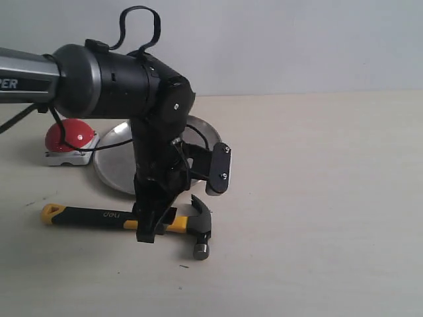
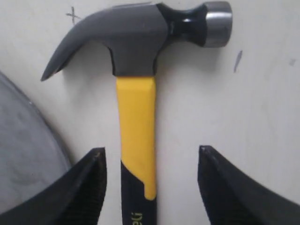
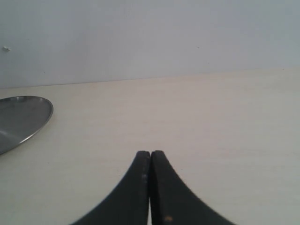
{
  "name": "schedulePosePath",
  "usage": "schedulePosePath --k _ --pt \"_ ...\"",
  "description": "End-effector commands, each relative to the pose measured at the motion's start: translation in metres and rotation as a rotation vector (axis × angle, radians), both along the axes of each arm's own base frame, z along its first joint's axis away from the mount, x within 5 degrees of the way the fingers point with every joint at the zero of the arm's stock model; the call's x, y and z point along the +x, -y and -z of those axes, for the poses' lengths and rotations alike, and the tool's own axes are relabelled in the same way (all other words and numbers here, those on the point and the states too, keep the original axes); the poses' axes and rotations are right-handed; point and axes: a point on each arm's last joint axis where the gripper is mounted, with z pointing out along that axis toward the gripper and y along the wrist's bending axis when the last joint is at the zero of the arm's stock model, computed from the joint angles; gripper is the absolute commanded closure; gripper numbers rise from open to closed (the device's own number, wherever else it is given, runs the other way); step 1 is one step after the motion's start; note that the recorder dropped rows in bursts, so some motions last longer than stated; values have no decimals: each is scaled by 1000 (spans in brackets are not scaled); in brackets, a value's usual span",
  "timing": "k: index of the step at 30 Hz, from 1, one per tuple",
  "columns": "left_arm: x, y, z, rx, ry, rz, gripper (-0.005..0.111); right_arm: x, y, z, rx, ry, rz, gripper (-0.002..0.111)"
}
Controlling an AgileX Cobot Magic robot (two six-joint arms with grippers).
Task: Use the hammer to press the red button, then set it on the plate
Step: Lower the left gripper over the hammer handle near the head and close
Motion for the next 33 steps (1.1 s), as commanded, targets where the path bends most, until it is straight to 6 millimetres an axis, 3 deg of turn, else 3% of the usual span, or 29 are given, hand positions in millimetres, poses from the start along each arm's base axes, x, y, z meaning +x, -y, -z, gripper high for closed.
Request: schedulePosePath --k 1,12,28,33 --pt "4 6 6 3 -6 -3 50 0 0 1 -8 9 5 108" --pt "5 12 28 -11 -48 -22 50 0 0 1 -8 9 2 108" --pt "8 19 31 -99 -33 -54 54 0 0 1 -8 9 2 108" --pt "14 12 31 -112 -43 -91 54 0 0 1 -8 9 2 108"
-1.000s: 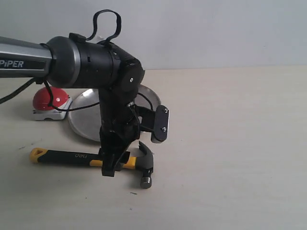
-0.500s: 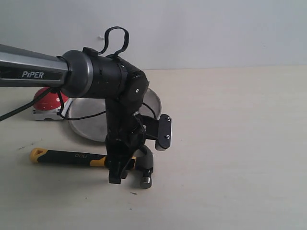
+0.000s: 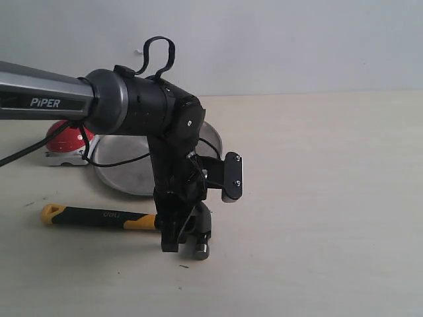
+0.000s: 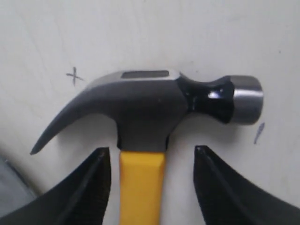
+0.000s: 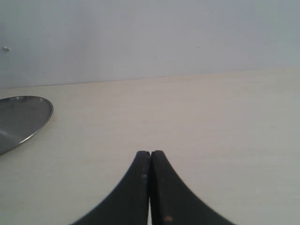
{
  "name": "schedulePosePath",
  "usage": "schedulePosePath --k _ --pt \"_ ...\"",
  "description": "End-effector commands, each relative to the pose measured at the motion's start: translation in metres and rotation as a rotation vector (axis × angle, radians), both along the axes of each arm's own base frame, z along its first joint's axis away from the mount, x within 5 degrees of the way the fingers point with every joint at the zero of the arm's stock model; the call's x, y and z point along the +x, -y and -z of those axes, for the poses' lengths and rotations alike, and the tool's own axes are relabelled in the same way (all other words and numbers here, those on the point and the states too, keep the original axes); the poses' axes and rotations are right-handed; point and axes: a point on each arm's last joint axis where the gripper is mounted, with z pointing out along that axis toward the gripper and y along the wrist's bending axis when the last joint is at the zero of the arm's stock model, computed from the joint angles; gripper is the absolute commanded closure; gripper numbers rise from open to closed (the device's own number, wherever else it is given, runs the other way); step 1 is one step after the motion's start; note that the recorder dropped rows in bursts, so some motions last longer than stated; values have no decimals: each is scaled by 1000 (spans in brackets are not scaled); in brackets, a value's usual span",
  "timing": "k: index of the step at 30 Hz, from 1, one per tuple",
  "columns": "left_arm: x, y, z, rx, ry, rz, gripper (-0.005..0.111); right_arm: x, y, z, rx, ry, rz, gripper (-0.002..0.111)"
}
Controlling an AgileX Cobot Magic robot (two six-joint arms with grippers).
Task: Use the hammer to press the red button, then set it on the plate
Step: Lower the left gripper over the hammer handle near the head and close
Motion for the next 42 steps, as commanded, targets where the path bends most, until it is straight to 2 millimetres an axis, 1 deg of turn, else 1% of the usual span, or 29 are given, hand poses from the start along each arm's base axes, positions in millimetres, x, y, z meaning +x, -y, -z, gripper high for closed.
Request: schedulePosePath --k 1,4,7,10,13,17,20,24,28,29,31,34,36,40,42 --pt "10 -8 -1 -28 -9 -57 55 0 0 1 -8 9 2 108" --pt "17 -17 -1 -51 -28 -108 59 0 0 1 -8 9 2 108" --pt "21 -21 -1 -53 -30 -121 64 0 0 1 -8 9 2 108" --pt "21 -21 -1 -52 -31 -113 62 0 0 1 -8 9 2 108" --pt "16 -16 -1 -58 -42 -80 58 0 0 1 -8 9 2 108" --pt "15 -14 -1 -68 -46 -57 58 0 0 1 -8 9 2 108" --pt "14 -14 5 -56 -61 -54 58 0 0 1 -8 9 2 108" --pt "14 -15 18 -28 -84 -47 58 0 0 1 -8 9 2 108" --pt "14 -16 23 -17 -91 -42 59 0 0 1 -8 9 2 108" --pt "14 -16 23 -17 -91 -42 60 0 0 1 -8 9 2 108" --pt "14 -16 23 -17 -91 -40 68 0 0 1 -8 9 2 108" --pt "14 -16 23 -16 -90 -39 89 0 0 1 -8 9 2 108" --pt "14 -16 23 -16 -90 -39 106 0 0 1 -8 9 2 108" --pt "15 -16 19 -15 -75 -15 107 0 0 1 -8 9 2 108" --pt "16 -17 10 -21 -51 -8 107 0 0 1 -8 9 2 108"
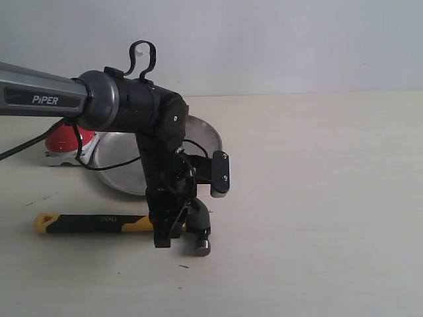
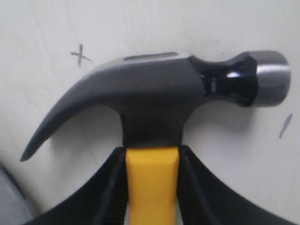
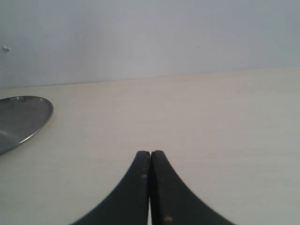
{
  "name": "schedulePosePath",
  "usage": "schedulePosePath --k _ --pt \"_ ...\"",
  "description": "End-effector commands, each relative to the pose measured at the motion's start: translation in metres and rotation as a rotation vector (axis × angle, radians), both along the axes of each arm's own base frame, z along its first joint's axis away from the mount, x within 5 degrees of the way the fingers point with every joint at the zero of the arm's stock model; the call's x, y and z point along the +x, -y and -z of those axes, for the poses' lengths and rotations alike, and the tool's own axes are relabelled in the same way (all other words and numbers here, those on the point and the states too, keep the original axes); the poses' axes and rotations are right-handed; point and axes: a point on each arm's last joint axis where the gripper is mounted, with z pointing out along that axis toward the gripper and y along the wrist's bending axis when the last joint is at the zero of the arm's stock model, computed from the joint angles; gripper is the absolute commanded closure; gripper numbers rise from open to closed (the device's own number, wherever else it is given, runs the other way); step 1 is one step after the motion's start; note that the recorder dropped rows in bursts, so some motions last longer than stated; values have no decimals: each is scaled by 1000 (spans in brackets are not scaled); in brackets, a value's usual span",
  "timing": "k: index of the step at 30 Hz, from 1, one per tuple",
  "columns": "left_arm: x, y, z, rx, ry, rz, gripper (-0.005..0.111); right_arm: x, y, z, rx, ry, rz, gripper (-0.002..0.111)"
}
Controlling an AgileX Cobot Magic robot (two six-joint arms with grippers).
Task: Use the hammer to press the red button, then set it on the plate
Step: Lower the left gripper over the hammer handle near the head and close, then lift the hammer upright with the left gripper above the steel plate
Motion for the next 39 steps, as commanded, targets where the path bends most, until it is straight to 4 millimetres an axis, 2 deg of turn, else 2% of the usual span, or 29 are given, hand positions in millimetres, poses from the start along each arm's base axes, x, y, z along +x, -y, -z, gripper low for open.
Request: schedulePosePath --k 1,5,15,22,25,29,33,39 --pt "0 -1 -11 3 32 30 107 0 0 1 -8 9 2 108" --pt "1 -1 -38 -48 107 14 107 0 0 1 -8 9 2 108" --pt "-6 -5 -143 -320 362 -97 107 0 0 1 -8 9 2 108" --pt "-15 -25 -208 -572 423 -221 107 0 0 1 -8 9 2 108" --pt "-17 -37 -220 -659 389 -283 107 0 0 1 -8 9 2 108" --pt "-15 -53 -224 -772 349 -322 107 0 0 1 -8 9 2 108" --pt "-14 -72 -222 -822 300 -363 107 0 0 0 -19 9 3 108" --pt "-18 -91 -212 -917 189 -311 107 0 0 0 -18 9 2 108"
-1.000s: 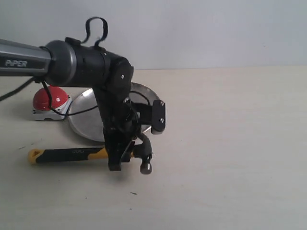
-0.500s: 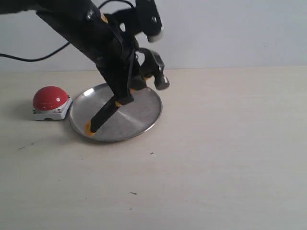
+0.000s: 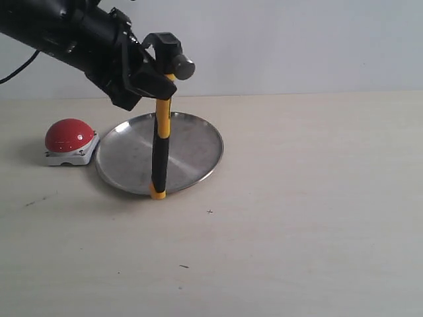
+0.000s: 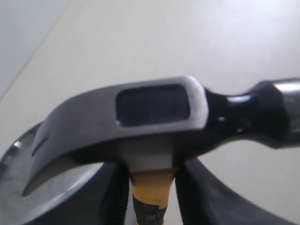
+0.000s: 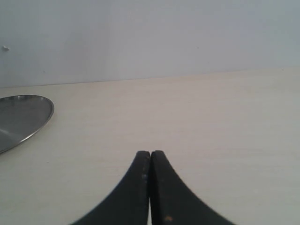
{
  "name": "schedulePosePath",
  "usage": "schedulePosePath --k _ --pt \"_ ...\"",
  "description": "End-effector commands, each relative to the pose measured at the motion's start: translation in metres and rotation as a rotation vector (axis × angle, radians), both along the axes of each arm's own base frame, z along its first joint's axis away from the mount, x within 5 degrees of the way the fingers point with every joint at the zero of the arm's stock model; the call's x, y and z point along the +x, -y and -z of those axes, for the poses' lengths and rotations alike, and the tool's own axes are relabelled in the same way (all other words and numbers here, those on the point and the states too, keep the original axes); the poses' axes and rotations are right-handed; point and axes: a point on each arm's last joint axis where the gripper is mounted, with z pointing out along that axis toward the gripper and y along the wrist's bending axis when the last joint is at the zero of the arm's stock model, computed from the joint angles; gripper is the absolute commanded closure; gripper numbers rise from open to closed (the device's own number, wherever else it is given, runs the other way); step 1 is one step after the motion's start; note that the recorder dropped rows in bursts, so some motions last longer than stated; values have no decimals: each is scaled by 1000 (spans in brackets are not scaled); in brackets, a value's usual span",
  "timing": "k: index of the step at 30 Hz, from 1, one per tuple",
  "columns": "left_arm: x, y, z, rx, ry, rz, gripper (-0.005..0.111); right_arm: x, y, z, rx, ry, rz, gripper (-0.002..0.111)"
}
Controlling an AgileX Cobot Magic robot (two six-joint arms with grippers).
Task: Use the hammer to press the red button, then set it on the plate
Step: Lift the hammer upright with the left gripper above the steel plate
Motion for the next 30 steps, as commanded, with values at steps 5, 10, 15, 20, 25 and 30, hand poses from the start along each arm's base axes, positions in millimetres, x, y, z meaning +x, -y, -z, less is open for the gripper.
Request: schedulePosePath --k 5,10,15,20,25,30 --pt "-11 -34 -23 -492 36 290 107 2 -1 -18 6 218 -8 108" --pt "-2 -48 -25 -541 44 223 107 -3 -2 -46 48 520 -21 108" --pt "5 -47 -21 -600 43 204 107 -9 -2 -59 69 675 -29 108" --pt "10 -46 -18 -633 22 184 107 -7 -2 -69 73 745 -34 108" --pt "16 -44 -13 -697 -24 145 107 28 -4 -122 100 647 -21 108" --pt "21 -44 -8 -713 -46 130 107 100 -11 -131 123 191 -26 108"
